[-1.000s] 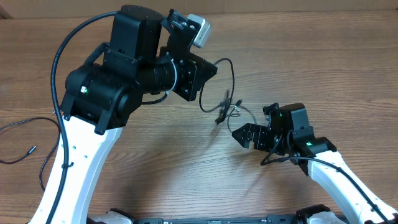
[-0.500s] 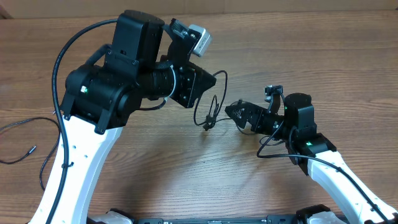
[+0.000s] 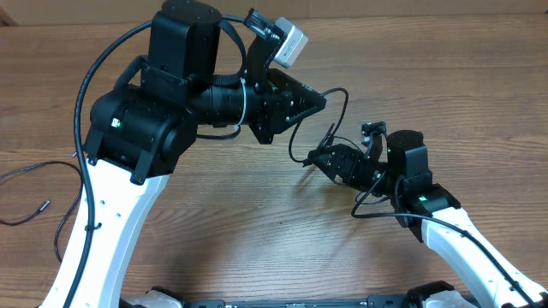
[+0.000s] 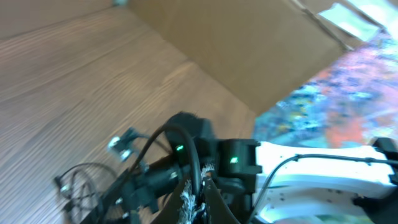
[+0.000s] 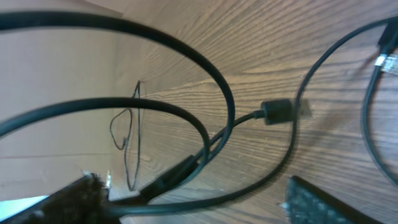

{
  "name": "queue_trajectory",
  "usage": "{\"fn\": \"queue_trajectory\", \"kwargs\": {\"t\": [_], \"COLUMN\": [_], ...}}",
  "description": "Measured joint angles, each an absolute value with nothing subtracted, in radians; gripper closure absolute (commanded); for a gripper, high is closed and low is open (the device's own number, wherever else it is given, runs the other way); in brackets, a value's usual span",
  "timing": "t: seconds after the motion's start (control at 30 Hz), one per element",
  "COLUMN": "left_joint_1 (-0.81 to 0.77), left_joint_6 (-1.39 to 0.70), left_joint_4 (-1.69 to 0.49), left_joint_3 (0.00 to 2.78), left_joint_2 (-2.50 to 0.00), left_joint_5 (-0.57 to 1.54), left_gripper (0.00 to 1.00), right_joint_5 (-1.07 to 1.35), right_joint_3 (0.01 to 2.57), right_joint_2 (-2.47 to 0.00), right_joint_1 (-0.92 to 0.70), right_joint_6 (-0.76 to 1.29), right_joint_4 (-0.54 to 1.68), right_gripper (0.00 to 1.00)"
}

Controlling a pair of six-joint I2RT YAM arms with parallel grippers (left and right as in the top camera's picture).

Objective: Untangle cables

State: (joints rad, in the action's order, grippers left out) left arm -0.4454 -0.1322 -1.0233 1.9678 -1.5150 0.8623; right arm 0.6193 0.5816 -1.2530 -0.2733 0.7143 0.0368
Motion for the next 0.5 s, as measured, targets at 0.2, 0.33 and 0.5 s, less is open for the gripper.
{"fn": "queue_trajectory", "kwargs": {"t": [0.2, 0.33, 0.5], "left_joint_1": [-0.445, -0.432, -0.333], "left_joint_6": [-0.135, -0.136, -0.136], "left_joint_4": [-0.971, -0.97, -0.967], "left_joint_3": [1.967, 1.967, 1.967], "left_joint_2": [-1.515, -1.515, -1.515], "left_joint_5": [0.963, 0.977, 0.987], "left_gripper": [0.96, 0.96, 0.96], "right_joint_5": [0.555, 0.467, 0.305], "right_joint_3": [0.582, 0.583, 0.583], "right_joint_2": [-1.253, -1.253, -1.253], "right_joint_1": [-0.306, -0.309, -0.309], "right_joint_6": [0.715, 0.716, 0.72], "right_joint_4": [0.047, 0.147, 0.311], "right_gripper": [0.33, 0.39, 0.45]}}
